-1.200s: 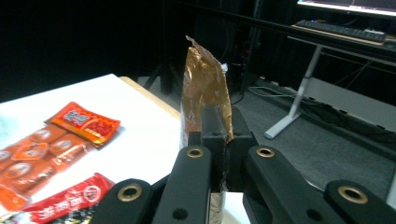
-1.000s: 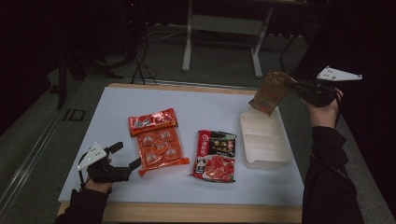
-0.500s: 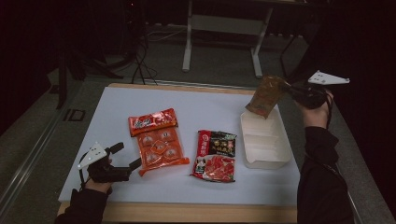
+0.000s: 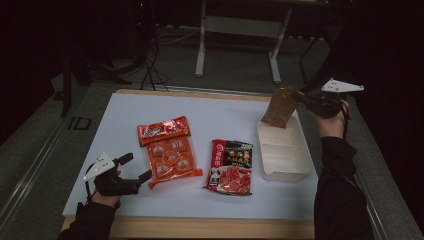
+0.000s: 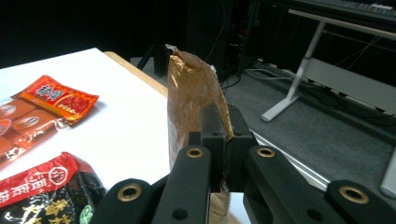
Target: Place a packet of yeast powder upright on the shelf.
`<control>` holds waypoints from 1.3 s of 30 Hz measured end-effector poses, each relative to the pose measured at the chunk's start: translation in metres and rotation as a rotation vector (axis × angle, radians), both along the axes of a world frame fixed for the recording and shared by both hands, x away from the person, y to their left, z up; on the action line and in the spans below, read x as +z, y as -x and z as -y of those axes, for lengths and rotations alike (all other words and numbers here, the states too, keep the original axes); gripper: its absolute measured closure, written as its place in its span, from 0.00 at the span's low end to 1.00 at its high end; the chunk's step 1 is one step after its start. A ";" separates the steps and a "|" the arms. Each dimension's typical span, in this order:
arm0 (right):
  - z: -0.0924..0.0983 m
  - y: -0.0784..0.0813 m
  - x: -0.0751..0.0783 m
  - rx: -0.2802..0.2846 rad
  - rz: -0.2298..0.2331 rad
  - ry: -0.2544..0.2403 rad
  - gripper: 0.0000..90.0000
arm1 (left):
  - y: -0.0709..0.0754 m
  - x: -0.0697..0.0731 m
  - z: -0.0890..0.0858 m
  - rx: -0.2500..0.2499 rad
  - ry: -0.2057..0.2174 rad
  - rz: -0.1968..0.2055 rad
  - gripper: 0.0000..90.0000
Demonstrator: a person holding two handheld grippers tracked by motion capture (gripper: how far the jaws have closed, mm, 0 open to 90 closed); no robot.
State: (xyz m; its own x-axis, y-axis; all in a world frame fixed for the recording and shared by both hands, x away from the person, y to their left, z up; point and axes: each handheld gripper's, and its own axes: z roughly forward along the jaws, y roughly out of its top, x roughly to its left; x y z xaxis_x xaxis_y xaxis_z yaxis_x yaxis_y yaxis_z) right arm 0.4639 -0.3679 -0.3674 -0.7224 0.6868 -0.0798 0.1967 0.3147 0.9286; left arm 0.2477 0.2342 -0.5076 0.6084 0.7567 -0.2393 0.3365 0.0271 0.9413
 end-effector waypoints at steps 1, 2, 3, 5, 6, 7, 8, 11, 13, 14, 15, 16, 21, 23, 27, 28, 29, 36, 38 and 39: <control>0.000 0.000 -0.001 0.000 -0.004 -0.004 1.00 | 0.000 0.000 0.000 0.001 -0.001 0.000 0.00; -0.001 -0.001 -0.002 0.001 -0.007 -0.008 1.00 | 0.000 0.000 0.000 0.000 -0.001 0.001 0.00; -0.001 -0.001 -0.002 0.002 -0.009 -0.003 1.00 | 0.000 0.000 0.000 -0.001 -0.001 0.001 0.00; -0.003 -0.003 -0.006 -0.002 -0.029 0.033 1.00 | 0.000 0.000 0.000 -0.002 0.001 0.001 0.00; -0.004 -0.004 -0.010 0.000 -0.046 0.042 1.00 | 0.000 0.000 0.000 -0.002 0.002 0.001 0.00; -0.005 -0.004 -0.013 -0.002 -0.055 0.046 1.00 | 0.000 0.000 0.000 -0.002 0.001 0.001 0.00; -0.005 -0.005 -0.017 -0.005 -0.067 0.049 1.00 | 0.000 0.000 0.000 -0.002 0.001 0.001 0.00; -0.008 -0.007 -0.029 -0.004 -0.103 0.056 0.99 | 0.000 0.000 0.000 -0.002 -0.001 0.002 0.00; -0.009 -0.009 -0.037 -0.003 -0.118 0.046 0.99 | 0.000 0.000 0.000 -0.002 0.000 0.003 0.00; -0.008 -0.009 -0.039 -0.001 -0.123 0.023 0.98 | 0.000 0.000 0.000 -0.002 0.000 0.003 0.00; -0.008 -0.009 -0.039 -0.004 -0.126 0.007 0.98 | 0.000 0.000 0.000 -0.002 0.000 0.004 0.00; -0.008 -0.009 -0.039 -0.004 -0.126 0.007 0.98 | 0.000 0.000 0.000 -0.002 0.000 0.004 0.00; -0.011 -0.006 -0.031 -0.006 -0.118 0.005 0.84 | 0.000 -0.001 0.000 -0.003 0.004 0.004 0.00; -0.012 -0.003 -0.023 0.000 -0.096 -0.025 0.81 | 0.000 -0.001 0.000 -0.003 0.003 0.003 0.00; -0.013 0.002 -0.014 0.002 -0.076 -0.044 0.78 | 0.000 0.000 0.001 -0.012 0.004 0.013 0.00; -0.014 0.003 -0.011 0.002 -0.073 -0.046 0.77 | 0.001 0.000 0.001 -0.011 0.003 0.018 0.00; -0.016 0.005 -0.008 0.002 -0.073 -0.047 0.76 | 0.000 0.000 0.002 -0.013 -0.008 0.020 0.00; -0.026 0.021 0.009 0.004 -0.034 -0.033 0.71 | 0.000 0.001 0.004 -0.030 -0.013 0.031 0.00; -0.028 0.025 0.011 0.008 -0.044 -0.040 0.70 | 0.001 0.001 0.004 -0.038 -0.007 0.037 0.00; -0.029 0.027 0.012 0.011 -0.044 -0.039 0.69 | 0.001 0.002 0.005 -0.038 -0.005 0.037 0.00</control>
State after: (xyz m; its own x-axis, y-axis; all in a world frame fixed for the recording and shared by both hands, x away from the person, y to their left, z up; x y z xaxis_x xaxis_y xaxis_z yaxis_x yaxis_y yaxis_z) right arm 0.4365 -0.3385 -0.3554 -0.7322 0.6808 -0.0212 0.2345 0.2811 0.9306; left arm 0.2469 0.2295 -0.5058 0.6453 0.7337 -0.2129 0.3026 0.0104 0.9531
